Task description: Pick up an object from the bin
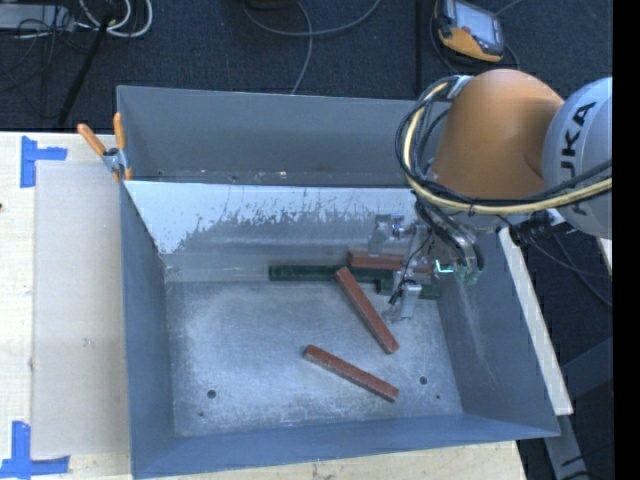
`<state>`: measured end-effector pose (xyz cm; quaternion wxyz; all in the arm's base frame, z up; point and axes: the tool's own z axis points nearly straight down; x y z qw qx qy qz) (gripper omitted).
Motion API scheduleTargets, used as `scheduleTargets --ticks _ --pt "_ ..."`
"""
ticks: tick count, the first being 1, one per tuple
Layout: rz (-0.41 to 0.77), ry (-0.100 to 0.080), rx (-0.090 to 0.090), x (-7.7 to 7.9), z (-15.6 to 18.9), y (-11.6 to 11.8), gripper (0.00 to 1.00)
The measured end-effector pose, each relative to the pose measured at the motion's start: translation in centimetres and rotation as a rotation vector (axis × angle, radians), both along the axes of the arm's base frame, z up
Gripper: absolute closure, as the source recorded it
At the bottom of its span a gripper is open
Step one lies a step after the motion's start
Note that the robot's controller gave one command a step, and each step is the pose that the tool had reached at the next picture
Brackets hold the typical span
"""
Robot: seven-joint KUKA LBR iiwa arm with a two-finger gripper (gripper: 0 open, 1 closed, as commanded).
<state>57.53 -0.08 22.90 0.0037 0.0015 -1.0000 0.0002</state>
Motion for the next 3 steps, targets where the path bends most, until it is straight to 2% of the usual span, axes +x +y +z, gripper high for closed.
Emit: scheduleTargets --ticks 1,2,3 --pt "-0.063 0.002 0.001 -8.6 -16.3 -0.4 0.0" --pt "-0.124 -0.009 0.001 -8.8 -12.9 -0.4 0.0" --pt "-0.169 -0.007 0.001 -9.2 -11.9 0.4 0.0"
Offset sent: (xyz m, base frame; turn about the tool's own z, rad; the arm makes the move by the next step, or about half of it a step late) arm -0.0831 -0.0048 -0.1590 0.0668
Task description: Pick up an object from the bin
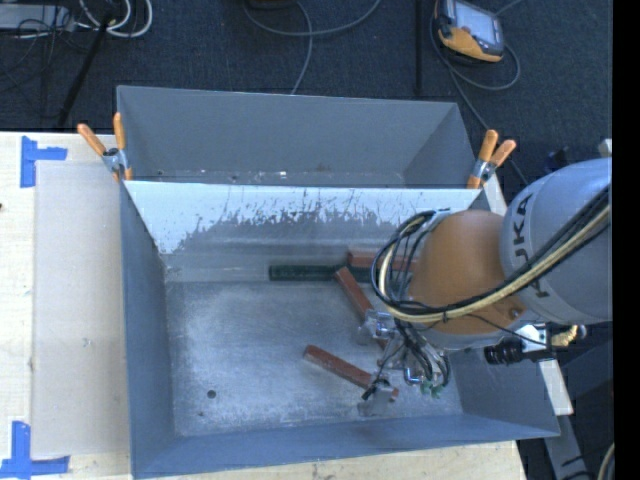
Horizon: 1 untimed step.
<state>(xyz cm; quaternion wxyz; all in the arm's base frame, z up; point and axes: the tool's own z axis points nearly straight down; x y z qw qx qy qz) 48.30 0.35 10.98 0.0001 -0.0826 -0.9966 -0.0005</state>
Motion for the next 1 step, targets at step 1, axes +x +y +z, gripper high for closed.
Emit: scheduleTargets --ticks 1 --pt "-0.191 0.0 -0.001 -0.64 -4.08 0.98 0.0"
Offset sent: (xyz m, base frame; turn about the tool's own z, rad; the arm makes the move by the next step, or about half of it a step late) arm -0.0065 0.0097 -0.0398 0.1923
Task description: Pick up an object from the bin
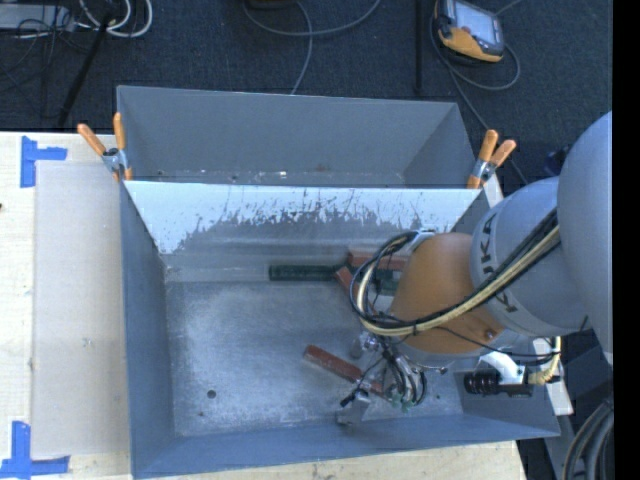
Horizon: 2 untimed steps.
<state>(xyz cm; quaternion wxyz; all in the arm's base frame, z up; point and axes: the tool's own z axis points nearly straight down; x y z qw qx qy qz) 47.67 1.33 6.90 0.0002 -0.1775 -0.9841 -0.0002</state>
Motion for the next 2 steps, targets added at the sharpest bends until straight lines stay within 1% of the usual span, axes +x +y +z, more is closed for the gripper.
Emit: scheduleTargets --ticks 1,2 --pt "0.001 -0.001 0.0 0.04 -0.02 -0.01 0.0" --pt "0.002 0.001 0.0 -0.02 -0.06 0.0 1.0"
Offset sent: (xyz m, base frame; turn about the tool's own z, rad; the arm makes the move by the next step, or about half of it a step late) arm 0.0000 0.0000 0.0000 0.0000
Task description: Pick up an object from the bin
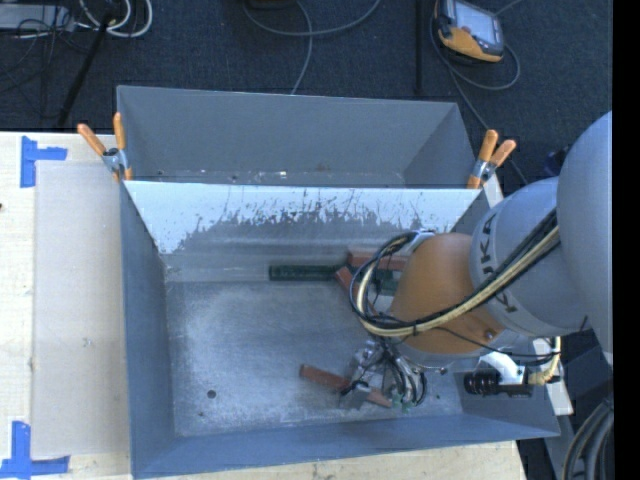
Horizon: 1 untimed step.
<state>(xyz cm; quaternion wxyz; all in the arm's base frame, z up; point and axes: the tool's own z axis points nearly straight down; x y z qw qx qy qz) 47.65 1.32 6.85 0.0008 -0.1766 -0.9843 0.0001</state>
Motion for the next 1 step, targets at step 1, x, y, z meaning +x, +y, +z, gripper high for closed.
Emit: scheduleTargets --ticks 1 --pt "0.001 -0.001 0.001 0.0 0.88 -0.02 1.0"
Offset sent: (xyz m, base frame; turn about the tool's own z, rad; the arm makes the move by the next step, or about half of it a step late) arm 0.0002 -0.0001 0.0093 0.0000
